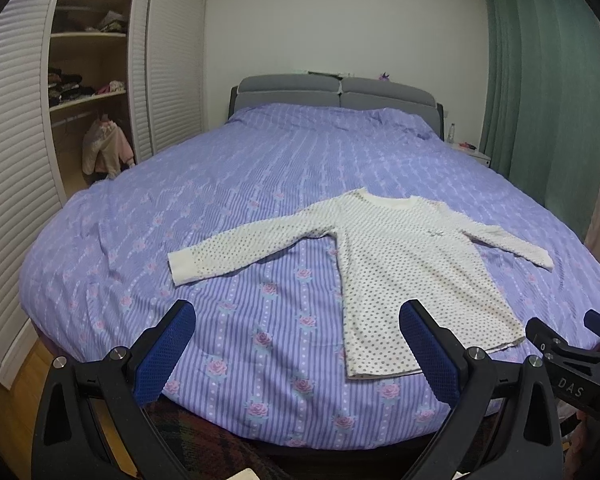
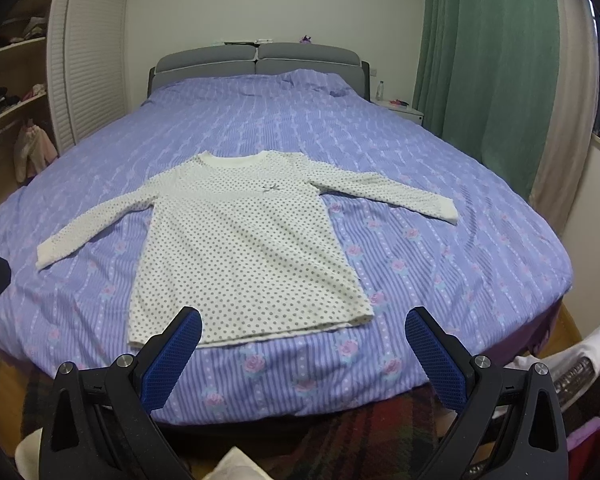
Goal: Fold small clothes
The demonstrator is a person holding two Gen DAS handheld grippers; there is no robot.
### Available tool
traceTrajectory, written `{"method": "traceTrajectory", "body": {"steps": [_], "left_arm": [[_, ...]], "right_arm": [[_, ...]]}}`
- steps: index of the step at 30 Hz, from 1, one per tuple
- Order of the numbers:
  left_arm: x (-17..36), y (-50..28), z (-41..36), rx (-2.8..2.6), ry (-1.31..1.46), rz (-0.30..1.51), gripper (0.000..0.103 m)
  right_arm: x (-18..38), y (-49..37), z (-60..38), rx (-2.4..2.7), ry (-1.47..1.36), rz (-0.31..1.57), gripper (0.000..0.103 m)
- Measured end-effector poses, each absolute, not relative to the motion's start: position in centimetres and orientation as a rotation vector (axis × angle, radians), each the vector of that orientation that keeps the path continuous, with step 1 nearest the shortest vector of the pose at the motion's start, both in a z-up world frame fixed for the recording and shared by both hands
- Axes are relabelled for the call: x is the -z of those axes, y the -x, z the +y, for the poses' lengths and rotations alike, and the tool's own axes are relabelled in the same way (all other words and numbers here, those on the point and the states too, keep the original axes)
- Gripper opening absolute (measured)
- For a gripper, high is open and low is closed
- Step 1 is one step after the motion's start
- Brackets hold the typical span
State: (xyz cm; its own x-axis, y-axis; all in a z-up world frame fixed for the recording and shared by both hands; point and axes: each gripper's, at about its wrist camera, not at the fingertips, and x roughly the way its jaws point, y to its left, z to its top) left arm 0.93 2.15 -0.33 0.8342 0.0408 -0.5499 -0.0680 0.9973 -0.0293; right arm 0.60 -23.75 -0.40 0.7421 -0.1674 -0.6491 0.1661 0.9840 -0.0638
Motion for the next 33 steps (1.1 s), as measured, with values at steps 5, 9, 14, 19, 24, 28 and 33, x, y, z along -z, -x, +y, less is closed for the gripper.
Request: {"method": "traceTrajectory", "body": {"steps": [5,9,14,19,24,28,33], "left_arm": [[1.6,-2.7,4.4,-0.1,0.08,0.589,0.103],[2.5,-4.6,6.8,-0.162,0.087,0.58,0.103],[3.1,-7.0,9.2,-0.196,0.078,0.574,0.103],[3.8,-10.2,12.5,-0.192,0.102,0.583,0.097],[5.6,-13.4,15.7,-0.199,0.17,0.642,0.087],[7.8,-15.5,17.7,-0.193,0.199,0.712,0.075],[10.5,-17.4,19.8,-0.148,0.256,0.802,0.056]], "right_arm": [[1.2,-3.5,-21.5,0.165,0.045,0.715,0.103],[2.0,-6.6,-18.6,0.098,0.07,0.718,0.103],[3.4,-10.6,-14.1,-0.011,0.11,0.733,0.103],[3.9,-14.5,-9.9,-0.078,0.159,0.728,0.103],[4.5,-17.7,-7.1,-0.12,0.173,0.753,0.103],[5.5,-19.7,-5.1,-0.117,0.182,0.773,0.103],[7.1,-20.9,-2.9,-0.132,0.179,0.822,0.103]]}}
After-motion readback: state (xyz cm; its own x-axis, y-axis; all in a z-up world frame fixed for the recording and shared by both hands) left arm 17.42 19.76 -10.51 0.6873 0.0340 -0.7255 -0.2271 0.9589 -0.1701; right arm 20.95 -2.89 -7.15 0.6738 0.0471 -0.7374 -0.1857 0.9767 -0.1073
